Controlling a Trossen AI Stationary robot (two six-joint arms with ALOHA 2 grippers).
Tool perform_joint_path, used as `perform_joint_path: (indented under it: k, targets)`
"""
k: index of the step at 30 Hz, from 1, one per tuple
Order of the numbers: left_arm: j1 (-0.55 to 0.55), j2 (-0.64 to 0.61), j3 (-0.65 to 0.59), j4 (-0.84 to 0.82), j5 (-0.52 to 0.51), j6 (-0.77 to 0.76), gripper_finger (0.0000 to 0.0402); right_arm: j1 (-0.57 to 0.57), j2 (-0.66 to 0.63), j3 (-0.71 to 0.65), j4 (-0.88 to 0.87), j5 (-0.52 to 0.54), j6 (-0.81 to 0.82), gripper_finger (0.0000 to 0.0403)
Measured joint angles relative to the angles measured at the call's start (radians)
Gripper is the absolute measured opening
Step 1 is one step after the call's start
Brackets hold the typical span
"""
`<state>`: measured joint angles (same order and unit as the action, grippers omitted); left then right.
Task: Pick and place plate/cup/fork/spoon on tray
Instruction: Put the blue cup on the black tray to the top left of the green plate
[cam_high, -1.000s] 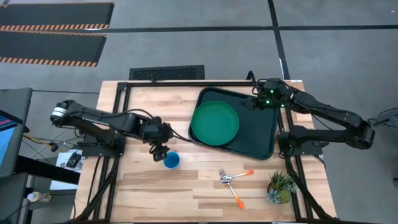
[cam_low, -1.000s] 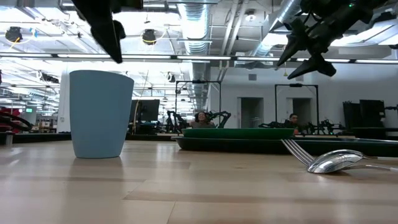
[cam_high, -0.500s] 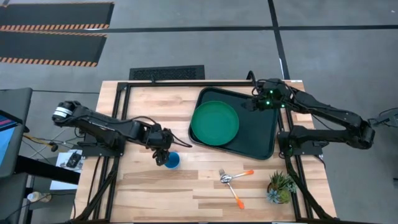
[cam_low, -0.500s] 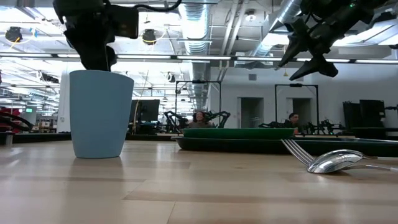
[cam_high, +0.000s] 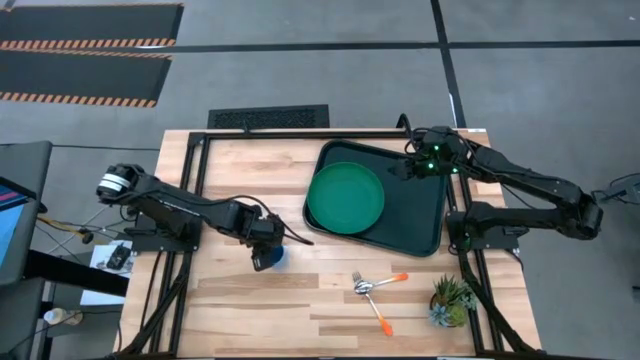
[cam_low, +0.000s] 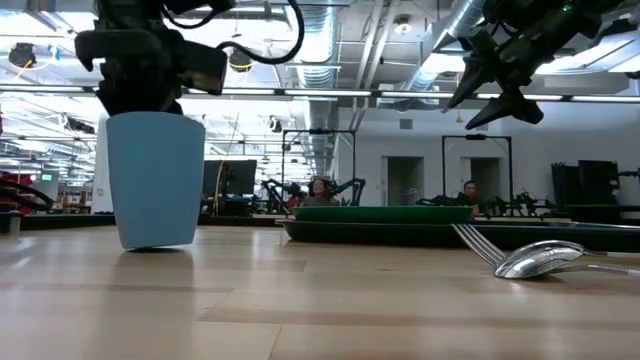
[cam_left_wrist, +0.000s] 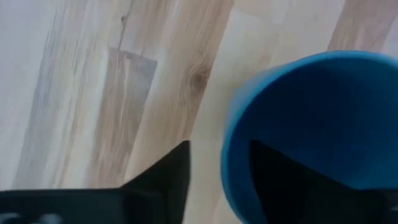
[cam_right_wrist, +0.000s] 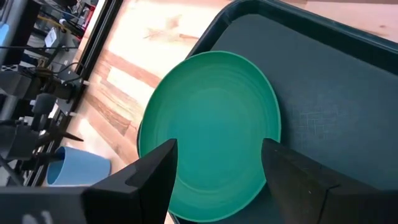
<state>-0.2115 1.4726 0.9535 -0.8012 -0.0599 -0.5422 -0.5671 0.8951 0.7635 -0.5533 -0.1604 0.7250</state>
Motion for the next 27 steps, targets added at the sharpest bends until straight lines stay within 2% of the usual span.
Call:
perform_joint_path:
  k: [5, 7, 12, 16, 19, 22, 27]
  targets:
    - [0.002, -0.007, 0.065, -0.074, -0.007, 0.01, 0.0027, 0.0, 0.0, 0.0, 0.009, 0.0, 0.0, 0.0258]
    - [0.01, -0.007, 0.097, -0.107, -0.009, 0.031, 0.0009, 0.0, 0.0, 0.0, 0.015, 0.0, -0.001, 0.0258]
    - [0.073, -0.007, 0.198, -0.179, -0.031, 0.093, 0.0002, 0.0, 0.0, 0.0, 0.014, 0.002, -0.004, 0.0258]
    - [0.175, -0.007, 0.302, -0.219, -0.096, 0.195, 0.0001, 0.0, 0.0, 0.0, 0.013, 0.003, -0.001, 0.0258]
    - [0.297, -0.004, 0.376, -0.199, -0.152, 0.271, 0.0001, 0.0, 0.0, 0.0, 0.007, 0.004, 0.018, 0.0258]
    - [0.443, 0.027, 0.454, -0.132, -0.149, 0.349, 0.0001, 0.0, 0.0, 0.0, -0.001, 0.004, 0.034, 0.0258]
    - [0.631, 0.191, 0.653, -0.11, -0.134, 0.523, 0.0, 0.0, 0.0, 0.0, -0.017, 0.004, 0.055, 0.0258]
